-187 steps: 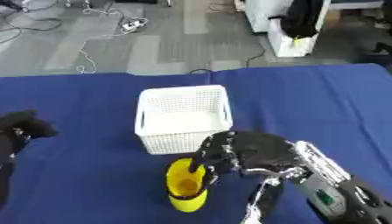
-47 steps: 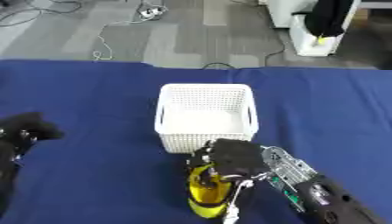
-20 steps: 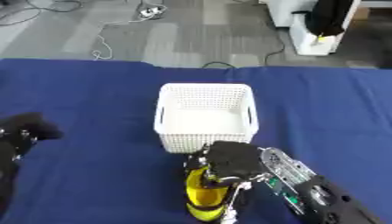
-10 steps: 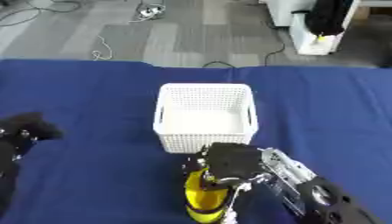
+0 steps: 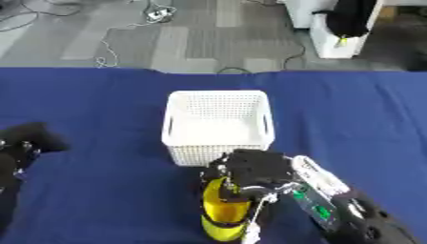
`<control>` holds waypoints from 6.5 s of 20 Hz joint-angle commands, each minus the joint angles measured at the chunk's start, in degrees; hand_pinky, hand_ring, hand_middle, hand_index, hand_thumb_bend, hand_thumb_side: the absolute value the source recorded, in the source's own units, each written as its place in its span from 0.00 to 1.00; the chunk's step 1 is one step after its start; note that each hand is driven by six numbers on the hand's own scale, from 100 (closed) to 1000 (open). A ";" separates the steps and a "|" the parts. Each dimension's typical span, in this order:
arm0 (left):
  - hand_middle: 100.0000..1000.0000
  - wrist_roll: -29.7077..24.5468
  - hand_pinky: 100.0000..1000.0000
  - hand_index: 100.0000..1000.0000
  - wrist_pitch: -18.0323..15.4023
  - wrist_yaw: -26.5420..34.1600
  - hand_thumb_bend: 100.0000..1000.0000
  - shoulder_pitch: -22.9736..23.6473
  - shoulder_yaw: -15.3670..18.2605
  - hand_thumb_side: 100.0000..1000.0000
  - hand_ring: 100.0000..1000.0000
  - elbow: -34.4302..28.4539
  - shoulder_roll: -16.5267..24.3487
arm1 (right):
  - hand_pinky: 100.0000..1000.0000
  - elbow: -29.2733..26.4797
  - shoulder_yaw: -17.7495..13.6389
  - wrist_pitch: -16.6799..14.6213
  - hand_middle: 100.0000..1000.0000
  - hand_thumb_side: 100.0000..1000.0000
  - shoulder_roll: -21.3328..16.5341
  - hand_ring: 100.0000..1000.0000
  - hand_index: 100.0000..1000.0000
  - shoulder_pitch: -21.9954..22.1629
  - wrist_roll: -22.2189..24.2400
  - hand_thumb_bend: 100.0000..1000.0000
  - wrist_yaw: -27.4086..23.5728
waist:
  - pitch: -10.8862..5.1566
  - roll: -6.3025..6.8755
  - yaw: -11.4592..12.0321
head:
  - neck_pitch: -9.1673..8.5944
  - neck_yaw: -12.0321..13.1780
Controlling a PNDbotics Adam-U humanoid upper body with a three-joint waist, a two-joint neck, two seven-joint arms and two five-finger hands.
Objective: Pick up objects on the table and place them in the box.
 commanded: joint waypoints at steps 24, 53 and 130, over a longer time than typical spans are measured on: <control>0.57 0.65 0.66 0.79 -0.10 0.47 0.10 0.65 0.47 0.81 0.61 -1.21 0.85 | 0.00 -11.05 -5.90 -1.95 0.00 0.40 -5.11 0.00 0.00 -1.28 18.97 0.72 -25.51 | -3.62 0.30 -1.59 | 0.78 1.26; 0.56 1.23 0.66 0.79 -1.78 0.90 0.11 -0.44 0.28 0.80 0.61 -1.21 0.75 | 0.00 -8.86 -10.45 -1.95 0.00 0.39 -8.24 0.00 0.00 -6.44 17.58 0.70 -34.03 | -3.10 -0.36 0.84 | -1.02 0.76; 0.56 -0.37 0.64 0.79 -2.28 1.33 0.10 -3.46 -1.20 0.83 0.60 -1.21 0.38 | 0.55 20.12 -15.79 -1.95 0.62 0.75 -11.55 0.61 0.60 -16.95 -2.71 1.00 -4.76 | 3.85 -2.78 6.50 | -7.69 -9.93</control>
